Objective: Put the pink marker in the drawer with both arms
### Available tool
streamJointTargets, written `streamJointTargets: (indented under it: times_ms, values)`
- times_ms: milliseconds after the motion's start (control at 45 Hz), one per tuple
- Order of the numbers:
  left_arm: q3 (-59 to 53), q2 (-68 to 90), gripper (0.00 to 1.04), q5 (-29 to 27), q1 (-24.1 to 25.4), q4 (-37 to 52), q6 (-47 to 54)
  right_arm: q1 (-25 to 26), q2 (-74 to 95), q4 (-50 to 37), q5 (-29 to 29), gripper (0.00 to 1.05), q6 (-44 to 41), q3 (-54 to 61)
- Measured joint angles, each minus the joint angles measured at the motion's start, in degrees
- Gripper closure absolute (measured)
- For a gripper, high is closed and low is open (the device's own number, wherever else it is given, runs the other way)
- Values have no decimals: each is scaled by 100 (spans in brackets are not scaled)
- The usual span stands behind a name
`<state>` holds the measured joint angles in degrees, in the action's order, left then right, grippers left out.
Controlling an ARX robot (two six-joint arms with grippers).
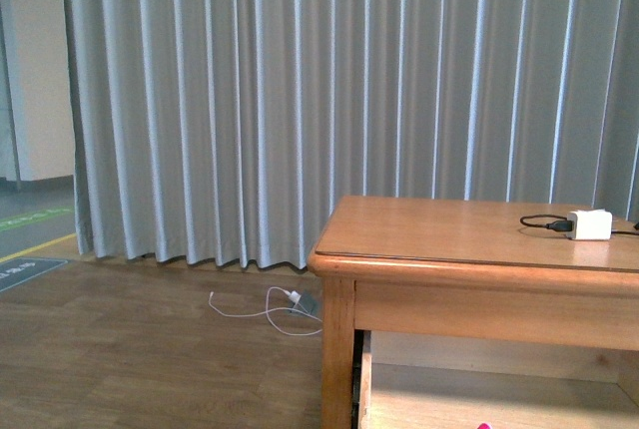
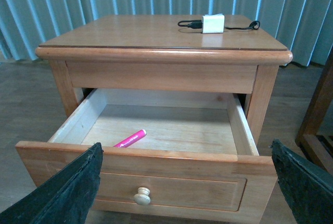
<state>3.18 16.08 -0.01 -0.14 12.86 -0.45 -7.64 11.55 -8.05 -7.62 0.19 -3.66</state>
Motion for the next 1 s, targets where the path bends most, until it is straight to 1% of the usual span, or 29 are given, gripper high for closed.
streamJointTargets:
  times_ms: [400, 511, 867, 889, 933, 956, 978, 1000]
  values:
    - [-186, -619, 101, 0, 0, -269, 4, 0, 0, 0, 0, 9, 0, 7]
    - [-186, -1399, 101, 2, 0, -1209, 9, 0, 0, 0, 0, 9, 0, 9]
    - [-186, -1578, 101, 2, 0, -1274, 9, 0, 0, 0, 0, 9, 0, 9]
    - [-186, -1578, 100, 2, 0, -1274, 2, -22, 15, 17, -74, 9, -4, 9]
    - [-186, -1578, 90, 2, 0, -1274, 4, -319, 136, 216, -1049, 9, -42, -26]
    - [-186, -1580, 84, 2, 0, -1274, 7, -468, 225, 339, -1353, 9, -48, -52]
    - [-186, -1582, 79, 0, 0, -1274, 4, -575, 332, 492, -1537, 9, -46, -87]
    - [-186, -1582, 75, 0, 0, -1274, 7, -603, 422, 601, -1515, 9, -42, -120]
